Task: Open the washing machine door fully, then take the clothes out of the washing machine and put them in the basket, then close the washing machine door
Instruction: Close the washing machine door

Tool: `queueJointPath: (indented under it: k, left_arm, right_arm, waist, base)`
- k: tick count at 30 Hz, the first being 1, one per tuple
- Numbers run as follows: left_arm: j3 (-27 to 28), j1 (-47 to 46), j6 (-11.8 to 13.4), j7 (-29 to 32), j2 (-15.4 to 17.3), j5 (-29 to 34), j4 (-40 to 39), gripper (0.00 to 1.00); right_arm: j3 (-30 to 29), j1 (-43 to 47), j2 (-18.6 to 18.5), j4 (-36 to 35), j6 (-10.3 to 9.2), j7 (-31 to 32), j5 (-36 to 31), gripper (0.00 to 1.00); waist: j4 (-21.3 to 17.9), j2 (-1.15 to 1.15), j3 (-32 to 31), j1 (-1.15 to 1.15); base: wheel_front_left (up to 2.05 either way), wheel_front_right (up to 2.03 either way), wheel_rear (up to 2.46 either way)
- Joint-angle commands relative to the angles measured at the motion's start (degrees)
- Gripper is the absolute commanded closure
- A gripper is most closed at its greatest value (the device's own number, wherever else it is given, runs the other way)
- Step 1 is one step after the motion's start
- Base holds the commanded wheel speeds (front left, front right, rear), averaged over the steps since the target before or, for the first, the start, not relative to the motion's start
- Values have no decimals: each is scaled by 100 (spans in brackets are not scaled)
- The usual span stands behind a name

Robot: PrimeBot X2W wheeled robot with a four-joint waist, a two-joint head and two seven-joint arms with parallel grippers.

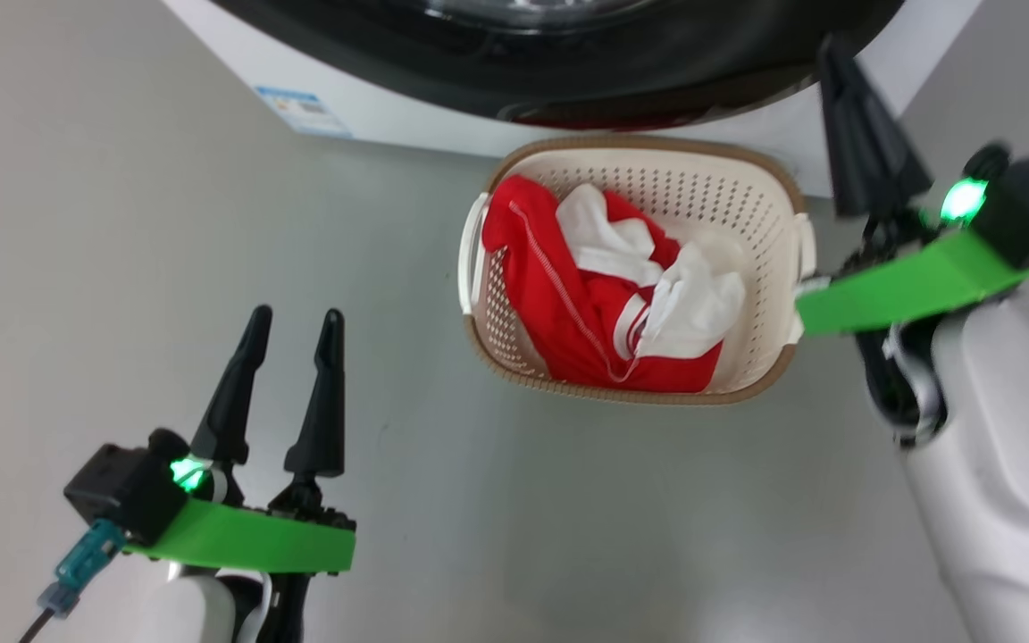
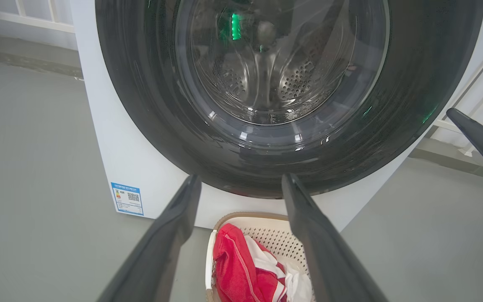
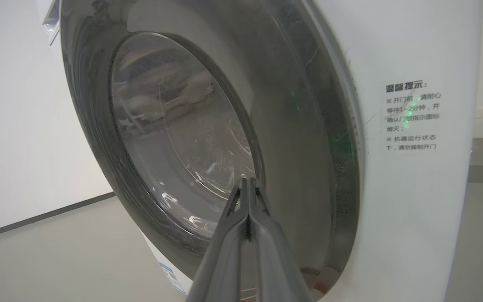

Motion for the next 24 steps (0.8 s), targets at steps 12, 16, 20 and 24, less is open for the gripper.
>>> queueJointPath:
  k: [12,16,20,24]
  left_arm:
    - [346,396,-31,-69,420,117,63,0]
    - [379,518,-31,-69,495,102,94,0]
    - [447,665,-31,-69,572,115,99,0]
    - [532,825,-31,-69,649,166,91,0]
  right_arm:
    - [5,1324,129,-489,-6,-29,-43,0]
    - [-29,1740,185,-601,-6,-29,-24,0]
    - [-99,2151,259,-644,-6,-29,1,0]
    - [-179,2504,313,-661,-6,-29,22,0]
  waist:
    - [-597,0,-714,0]
    - [-744,0,-910,0]
    - [-903,0,-1102,0]
    - [-1065,0,-1281,0]
  base:
    - [0,0,0]
    - [0,0,0]
    - [0,0,0]
    - [0,0,0]
